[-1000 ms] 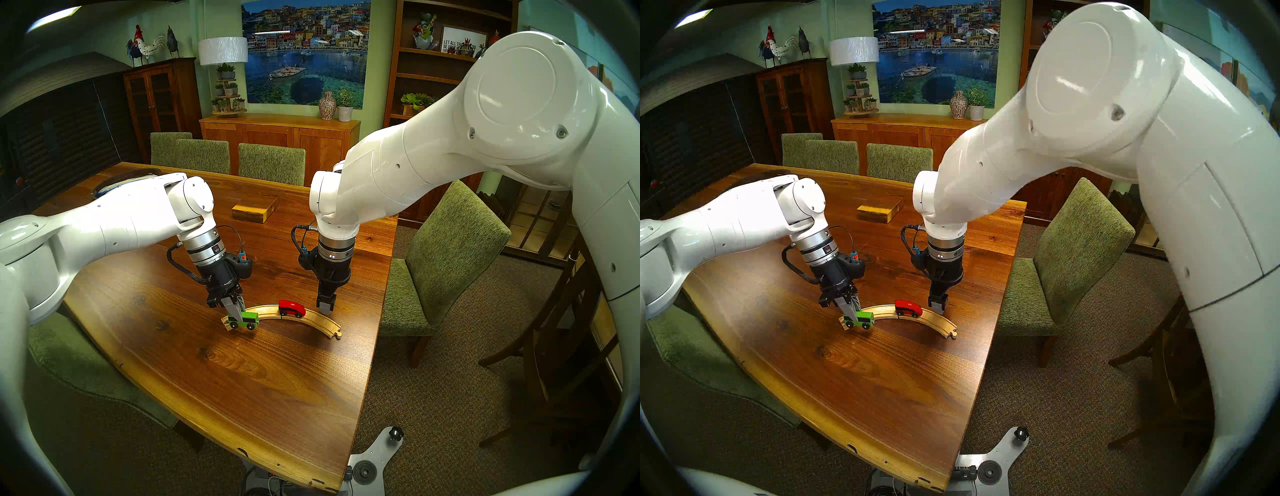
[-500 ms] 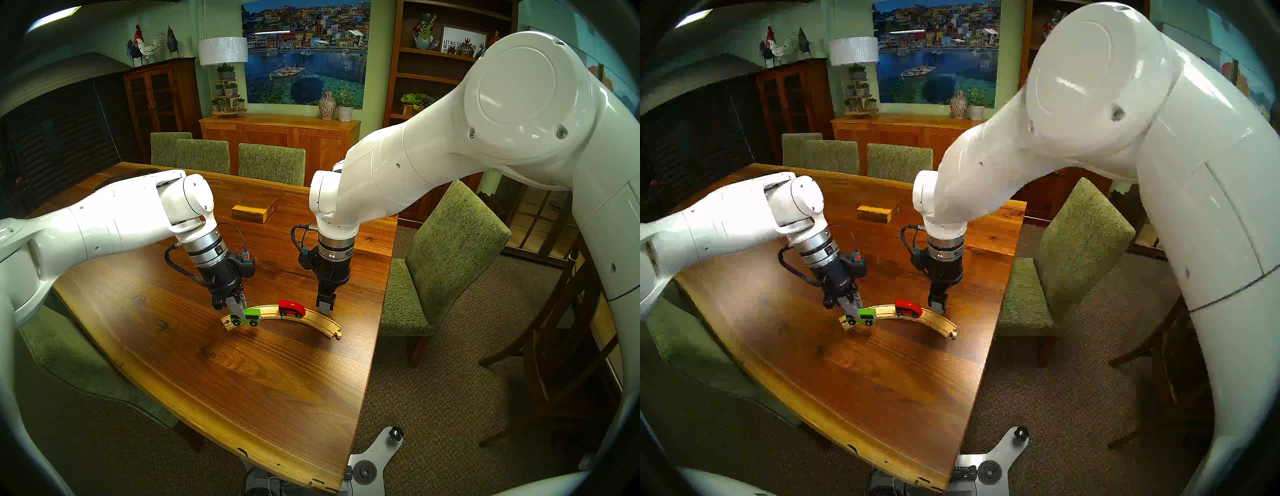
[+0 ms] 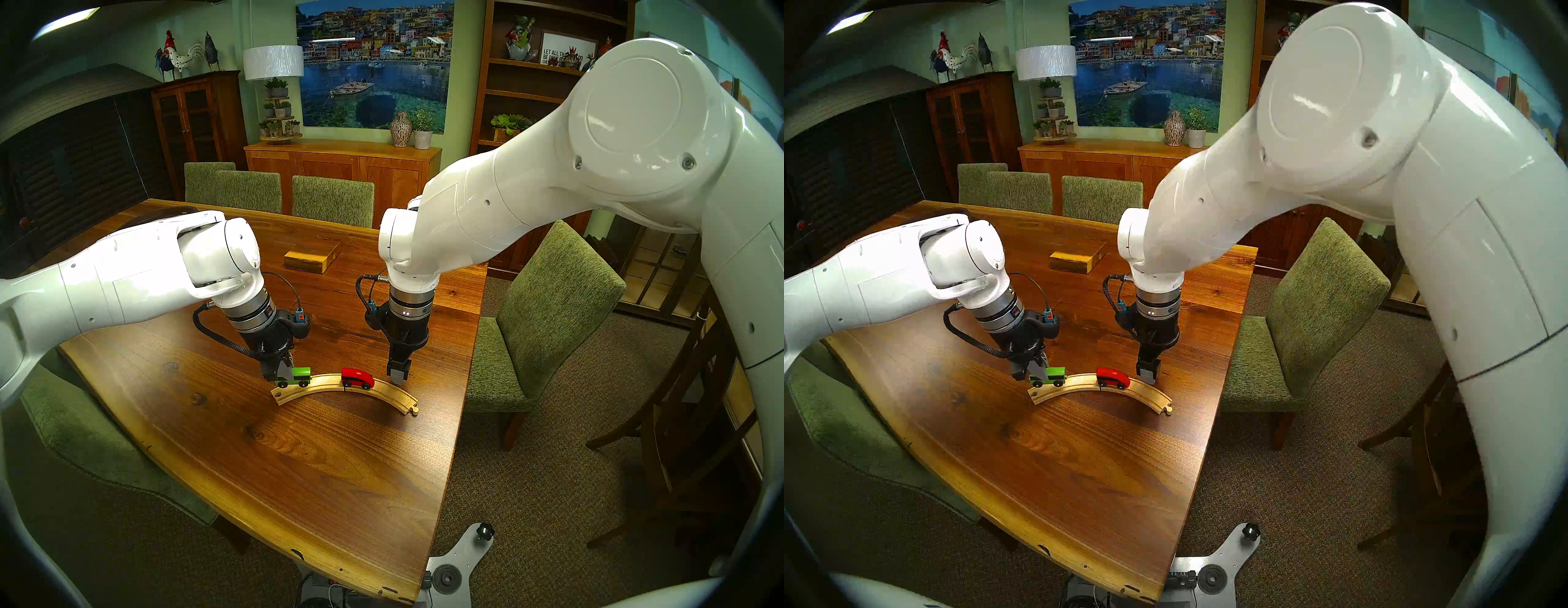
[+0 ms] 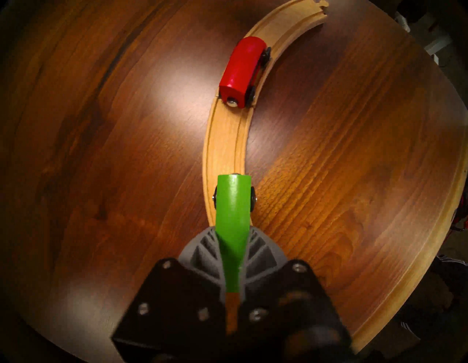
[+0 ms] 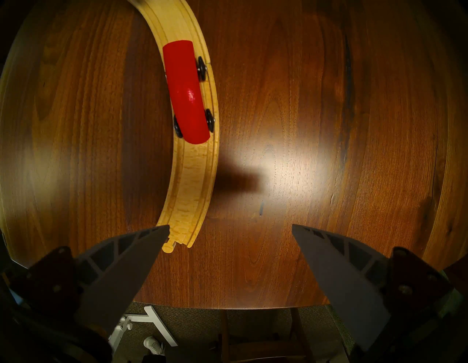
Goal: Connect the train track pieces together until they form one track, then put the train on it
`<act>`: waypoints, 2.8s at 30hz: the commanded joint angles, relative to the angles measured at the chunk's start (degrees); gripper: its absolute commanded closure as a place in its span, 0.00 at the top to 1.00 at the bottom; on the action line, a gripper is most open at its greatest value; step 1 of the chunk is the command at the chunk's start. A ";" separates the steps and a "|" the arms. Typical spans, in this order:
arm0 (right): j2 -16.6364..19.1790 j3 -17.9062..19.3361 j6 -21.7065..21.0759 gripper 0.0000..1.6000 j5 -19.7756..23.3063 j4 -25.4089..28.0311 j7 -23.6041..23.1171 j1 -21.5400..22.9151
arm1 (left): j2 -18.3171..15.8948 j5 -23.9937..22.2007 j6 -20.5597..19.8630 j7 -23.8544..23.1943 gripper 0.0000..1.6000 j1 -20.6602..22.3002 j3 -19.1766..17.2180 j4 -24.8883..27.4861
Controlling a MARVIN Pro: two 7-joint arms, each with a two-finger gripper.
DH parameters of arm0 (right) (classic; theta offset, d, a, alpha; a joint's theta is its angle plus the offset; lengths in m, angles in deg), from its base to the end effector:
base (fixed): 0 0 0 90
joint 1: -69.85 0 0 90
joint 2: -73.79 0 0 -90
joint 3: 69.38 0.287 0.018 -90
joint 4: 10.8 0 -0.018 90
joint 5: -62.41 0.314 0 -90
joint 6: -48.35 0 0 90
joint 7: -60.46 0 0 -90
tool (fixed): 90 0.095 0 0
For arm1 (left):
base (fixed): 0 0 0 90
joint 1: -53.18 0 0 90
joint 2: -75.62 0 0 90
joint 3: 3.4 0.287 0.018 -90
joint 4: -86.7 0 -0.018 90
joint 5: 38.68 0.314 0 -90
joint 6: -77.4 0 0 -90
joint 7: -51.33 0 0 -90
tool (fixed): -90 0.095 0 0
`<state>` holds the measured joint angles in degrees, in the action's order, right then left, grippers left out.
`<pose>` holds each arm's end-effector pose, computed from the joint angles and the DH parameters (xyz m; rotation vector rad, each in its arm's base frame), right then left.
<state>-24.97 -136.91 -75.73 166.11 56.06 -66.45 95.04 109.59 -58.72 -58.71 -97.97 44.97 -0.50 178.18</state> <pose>0.4887 0.1790 -0.1733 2.4882 1.8769 0.0701 0.4475 0.0477 -0.1728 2.4600 -1.8914 0.3045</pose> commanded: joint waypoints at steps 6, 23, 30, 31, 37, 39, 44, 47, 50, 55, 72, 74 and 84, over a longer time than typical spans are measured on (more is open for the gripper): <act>0.76 0.34 -0.06 1.00 0.21 -0.88 0.00 1.96 | -7.92 -8.74 -8.89 7.77 0.00 -0.82 -4.08 12.01; 0.96 0.58 -0.20 1.00 0.19 -0.73 0.10 2.06 | -8.43 -22.69 -8.89 21.08 0.00 -2.96 -5.55 9.91; 1.02 0.64 -0.24 1.00 0.19 -0.69 0.15 2.09 | -7.16 -26.36 -8.89 24.97 0.00 -2.69 -4.23 8.45; 1.02 0.65 -0.24 1.00 0.18 -0.68 0.16 2.09 | -7.00 -26.69 -8.89 25.42 0.00 -2.70 -4.08 8.25; 1.06 0.69 -0.27 1.00 0.16 -0.67 0.18 2.08 | -6.26 -28.19 -8.89 27.01 0.00 -2.06 -2.74 7.44; 1.07 0.70 -0.28 1.00 0.15 -0.66 0.19 2.08 | -6.01 -28.59 -8.89 27.55 0.00 -1.96 -2.37 7.15; 1.09 0.73 -0.30 1.00 0.13 -0.66 0.20 2.07 | -5.41 -29.22 -8.89 28.21 0.00 -1.65 -1.67 6.22; 1.10 0.75 -0.31 1.00 0.12 -0.66 0.21 2.07 | -5.19 -29.37 -8.89 28.36 0.00 -1.44 -1.36 5.87; 1.10 0.75 -0.32 1.00 0.11 -0.66 0.21 2.07 | -5.02 -29.47 -8.89 28.40 0.00 -1.34 -1.21 5.57; 1.12 0.78 -0.33 1.00 0.09 -0.66 0.22 2.06 | -4.72 -29.80 -8.89 28.34 0.00 -1.04 -0.77 4.88; 1.17 0.85 -0.37 1.00 0.05 -0.64 0.26 2.05 | -4.30 -28.38 -8.89 27.07 0.00 -0.74 0.56 3.31; 1.17 0.85 -0.38 1.00 0.04 -0.64 0.26 2.05 | -4.30 -28.16 -8.89 27.04 0.00 -0.81 0.66 3.19; 1.19 0.88 -0.40 1.00 0.01 -0.65 0.27 2.03 | -4.23 -27.11 -8.65 25.63 0.00 -0.61 0.51 2.51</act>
<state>-24.29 -136.24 -76.19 166.14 56.13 -66.32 95.17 105.45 -86.21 -67.72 -71.61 42.03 1.34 180.75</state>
